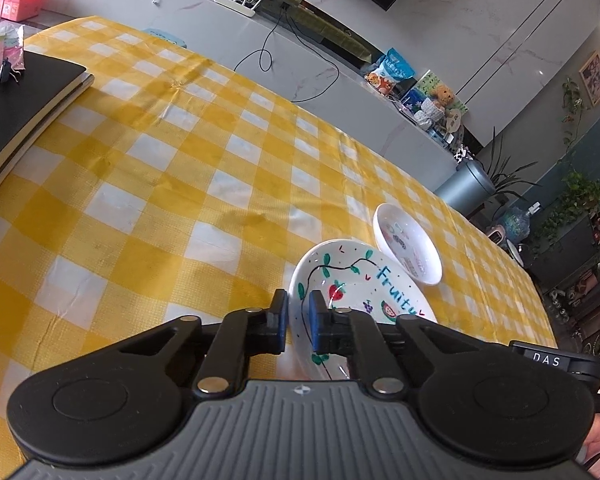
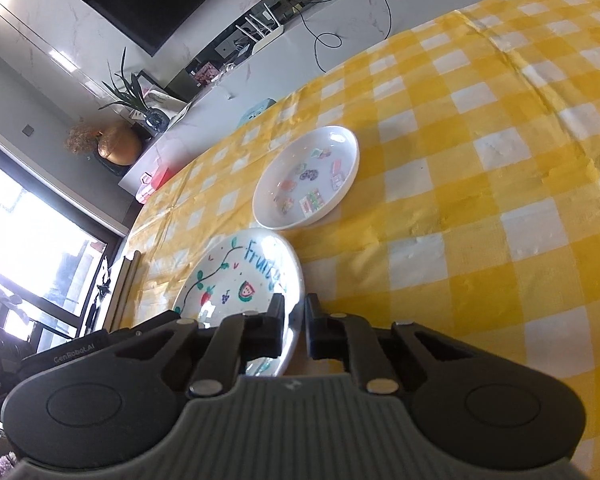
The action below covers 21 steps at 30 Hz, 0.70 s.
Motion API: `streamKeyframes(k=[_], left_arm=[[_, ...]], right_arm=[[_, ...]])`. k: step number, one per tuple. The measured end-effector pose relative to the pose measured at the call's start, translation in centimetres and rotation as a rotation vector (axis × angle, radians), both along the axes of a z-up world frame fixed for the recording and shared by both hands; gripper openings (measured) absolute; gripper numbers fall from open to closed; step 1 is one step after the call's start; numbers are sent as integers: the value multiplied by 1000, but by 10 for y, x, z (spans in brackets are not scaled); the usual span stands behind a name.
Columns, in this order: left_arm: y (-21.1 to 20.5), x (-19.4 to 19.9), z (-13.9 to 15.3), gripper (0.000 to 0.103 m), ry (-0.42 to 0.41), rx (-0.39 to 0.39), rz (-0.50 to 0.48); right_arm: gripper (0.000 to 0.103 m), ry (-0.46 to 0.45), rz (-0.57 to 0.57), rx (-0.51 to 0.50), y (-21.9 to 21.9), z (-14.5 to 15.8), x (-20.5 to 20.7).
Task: Organize plates and bowls
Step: 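Move both grippers to the white 'Fruity' plate and grasp its rim, then lift the 'Fruity' plate with both grippers and carry it to the glass plate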
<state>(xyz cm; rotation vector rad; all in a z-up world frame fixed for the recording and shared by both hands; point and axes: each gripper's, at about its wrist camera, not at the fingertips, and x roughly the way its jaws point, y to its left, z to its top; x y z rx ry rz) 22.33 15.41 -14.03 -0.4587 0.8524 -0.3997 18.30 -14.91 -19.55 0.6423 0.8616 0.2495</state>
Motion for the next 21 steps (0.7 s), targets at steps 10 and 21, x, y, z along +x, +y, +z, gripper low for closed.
streamKeyframes(k=[10, 21], left_arm=[[-4, -8, 16, 9, -12, 8, 7], [-37, -25, 63, 9, -34, 24, -45]], right_arm=[[6, 18, -32, 42, -8, 4, -5], [6, -6, -106, 100, -39, 30, -36]])
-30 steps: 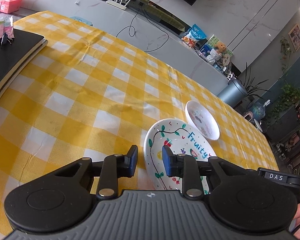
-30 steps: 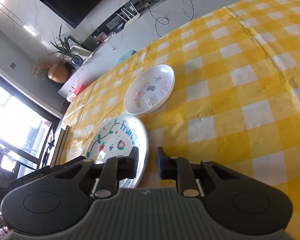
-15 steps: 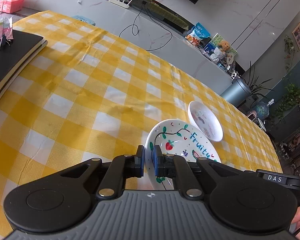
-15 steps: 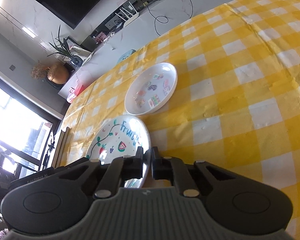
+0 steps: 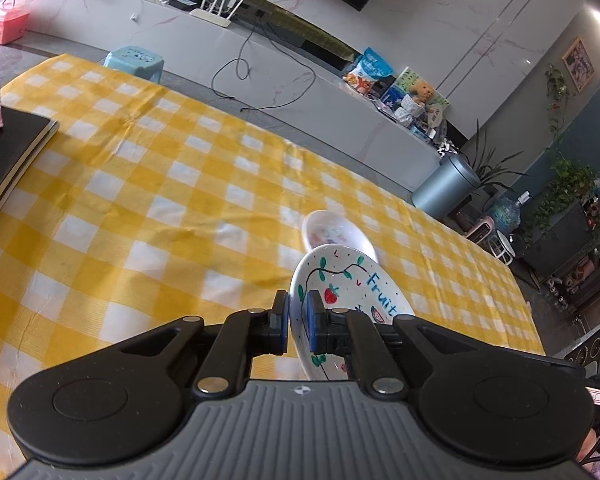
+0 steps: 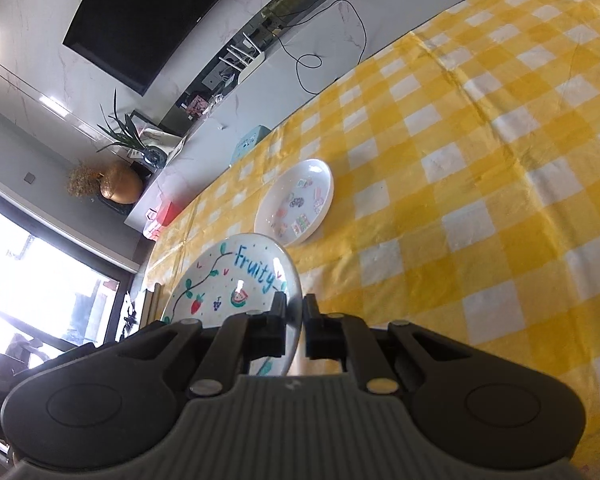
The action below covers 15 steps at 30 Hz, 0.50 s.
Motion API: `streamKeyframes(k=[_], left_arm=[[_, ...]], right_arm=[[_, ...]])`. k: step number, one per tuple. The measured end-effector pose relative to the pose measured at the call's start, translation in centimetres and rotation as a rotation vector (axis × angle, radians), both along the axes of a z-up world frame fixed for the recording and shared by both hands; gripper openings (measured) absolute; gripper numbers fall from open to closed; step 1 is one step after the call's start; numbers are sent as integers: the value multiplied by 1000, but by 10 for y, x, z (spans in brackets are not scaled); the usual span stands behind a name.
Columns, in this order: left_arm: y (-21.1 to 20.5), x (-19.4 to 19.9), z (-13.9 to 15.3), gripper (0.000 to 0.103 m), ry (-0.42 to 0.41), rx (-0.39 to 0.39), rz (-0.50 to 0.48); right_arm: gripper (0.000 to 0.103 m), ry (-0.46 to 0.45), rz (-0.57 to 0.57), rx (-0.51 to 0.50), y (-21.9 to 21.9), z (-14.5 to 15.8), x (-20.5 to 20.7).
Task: Organize plates and bowls
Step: 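Lift the 'Fruity' plate with both grippers and carry it to the glass plate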
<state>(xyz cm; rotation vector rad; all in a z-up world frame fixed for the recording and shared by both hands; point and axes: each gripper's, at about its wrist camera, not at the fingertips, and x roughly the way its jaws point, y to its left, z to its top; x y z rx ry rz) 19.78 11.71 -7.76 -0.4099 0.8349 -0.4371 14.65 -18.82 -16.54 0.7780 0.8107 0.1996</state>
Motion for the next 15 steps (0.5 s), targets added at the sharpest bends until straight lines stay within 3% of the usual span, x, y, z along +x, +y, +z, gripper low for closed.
streamKeyframes(k=[9, 15], left_arm=[[-48, -27, 43, 9, -17, 35, -61], [-93, -52, 49, 9, -12, 60, -113]], right_arm=[[6, -56, -80, 35, -38, 33, -46], [6, -56, -162, 49, -77, 38, -88]])
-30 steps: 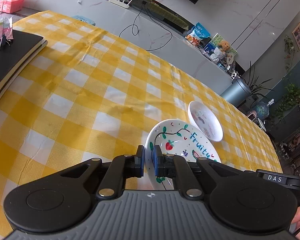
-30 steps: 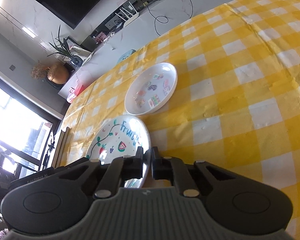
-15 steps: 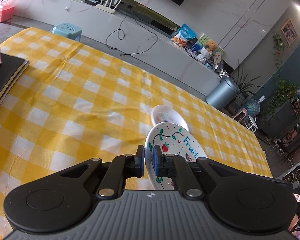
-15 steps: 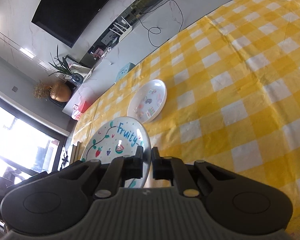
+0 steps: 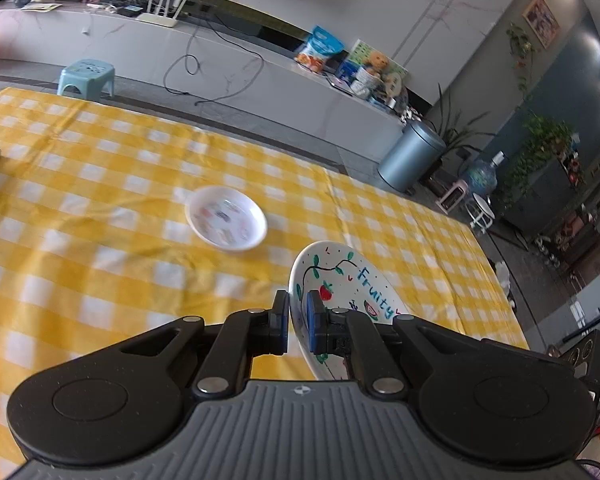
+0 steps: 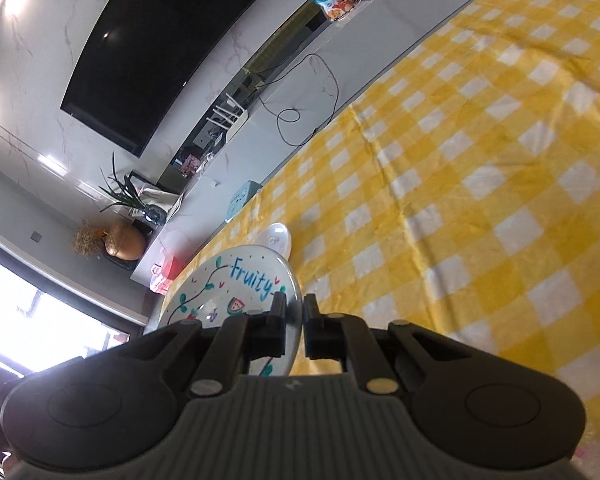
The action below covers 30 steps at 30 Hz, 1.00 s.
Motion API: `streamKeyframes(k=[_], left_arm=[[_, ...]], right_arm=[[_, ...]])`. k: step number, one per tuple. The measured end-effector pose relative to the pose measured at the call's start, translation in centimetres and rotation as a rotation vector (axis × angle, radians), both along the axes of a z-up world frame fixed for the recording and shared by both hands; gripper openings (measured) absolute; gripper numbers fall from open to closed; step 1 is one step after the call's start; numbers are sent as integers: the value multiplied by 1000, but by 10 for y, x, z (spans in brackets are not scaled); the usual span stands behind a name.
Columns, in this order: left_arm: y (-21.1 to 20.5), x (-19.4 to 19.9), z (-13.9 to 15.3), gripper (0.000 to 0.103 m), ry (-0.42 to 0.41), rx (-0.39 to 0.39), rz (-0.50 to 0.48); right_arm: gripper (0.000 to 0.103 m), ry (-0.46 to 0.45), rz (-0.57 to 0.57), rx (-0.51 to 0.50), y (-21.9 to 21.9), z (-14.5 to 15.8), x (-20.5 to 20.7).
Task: Organize plates and bowls
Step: 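Lift the 'Fruity' plate with both grippers and carry it to the glass plate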
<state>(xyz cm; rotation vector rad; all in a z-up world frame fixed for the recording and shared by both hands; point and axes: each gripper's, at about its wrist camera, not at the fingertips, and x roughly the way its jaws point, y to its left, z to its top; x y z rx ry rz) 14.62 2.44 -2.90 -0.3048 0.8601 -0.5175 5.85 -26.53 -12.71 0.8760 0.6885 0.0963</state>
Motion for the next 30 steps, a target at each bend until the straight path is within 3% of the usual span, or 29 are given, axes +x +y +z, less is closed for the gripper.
streamKeyframes(k=[14, 23, 30], left_arm=[[-75, -63, -36, 9, 83, -24, -71], [-77, -91, -65, 10, 151, -10, -16], [-79, -108, -66, 10, 115, 54, 5]], right_arm=[[5, 38, -183, -1, -81, -14, -101], [5, 54, -180, -35, -83, -26, -124], [5, 85, -150, -64, -75, -39, -128]])
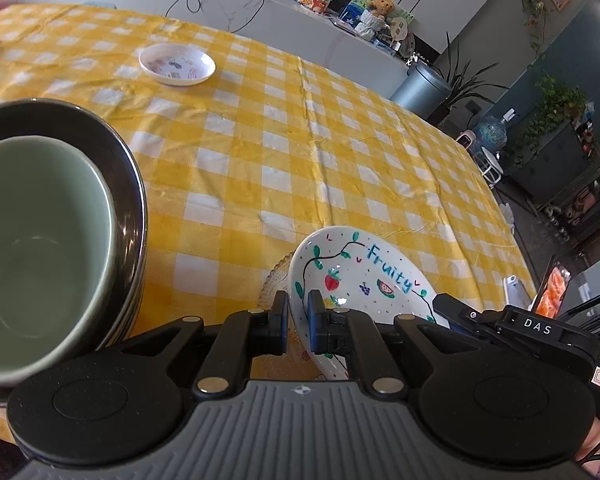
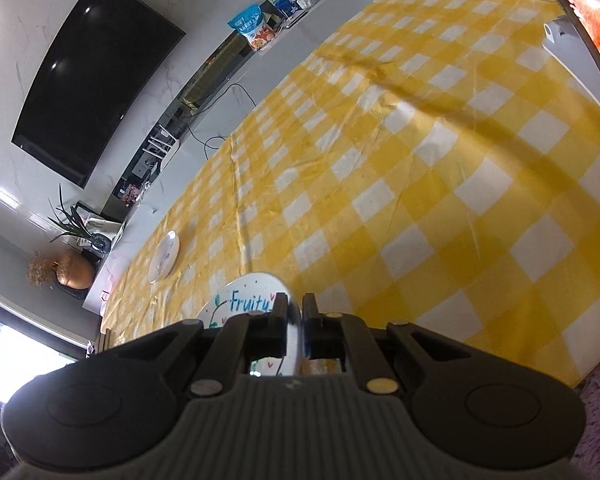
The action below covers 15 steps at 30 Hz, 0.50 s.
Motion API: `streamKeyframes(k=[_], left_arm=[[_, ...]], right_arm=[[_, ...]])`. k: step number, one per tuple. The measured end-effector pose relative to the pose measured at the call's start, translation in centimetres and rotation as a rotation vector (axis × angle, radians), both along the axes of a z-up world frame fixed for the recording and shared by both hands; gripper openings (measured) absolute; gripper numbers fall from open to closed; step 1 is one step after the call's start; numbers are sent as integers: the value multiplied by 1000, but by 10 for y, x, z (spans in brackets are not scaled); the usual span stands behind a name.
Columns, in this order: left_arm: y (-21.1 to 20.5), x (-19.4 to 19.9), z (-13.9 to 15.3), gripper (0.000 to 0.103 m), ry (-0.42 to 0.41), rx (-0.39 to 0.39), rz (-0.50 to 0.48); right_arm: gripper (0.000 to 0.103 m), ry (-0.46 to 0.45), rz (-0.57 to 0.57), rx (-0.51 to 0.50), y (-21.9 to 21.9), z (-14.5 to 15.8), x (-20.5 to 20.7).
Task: Organize plates and bowls
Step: 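Lift the 'Fruity' plate with both grippers and carry it to the glass plate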
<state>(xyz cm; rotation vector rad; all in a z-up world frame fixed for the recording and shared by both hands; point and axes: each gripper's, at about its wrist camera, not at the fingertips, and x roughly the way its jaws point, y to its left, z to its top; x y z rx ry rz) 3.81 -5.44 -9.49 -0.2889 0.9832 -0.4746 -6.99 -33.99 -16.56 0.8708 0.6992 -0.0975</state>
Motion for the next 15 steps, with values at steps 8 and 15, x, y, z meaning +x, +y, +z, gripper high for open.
streamKeyframes(k=[8, 15], left_arm=[[-5, -11, -1, 11, -38, 73, 17], [-7, -14, -5, 11, -45, 104, 26]], right_arm=[[5, 23, 20, -24, 8, -8, -2], [5, 19, 43, -106, 17, -2, 1]])
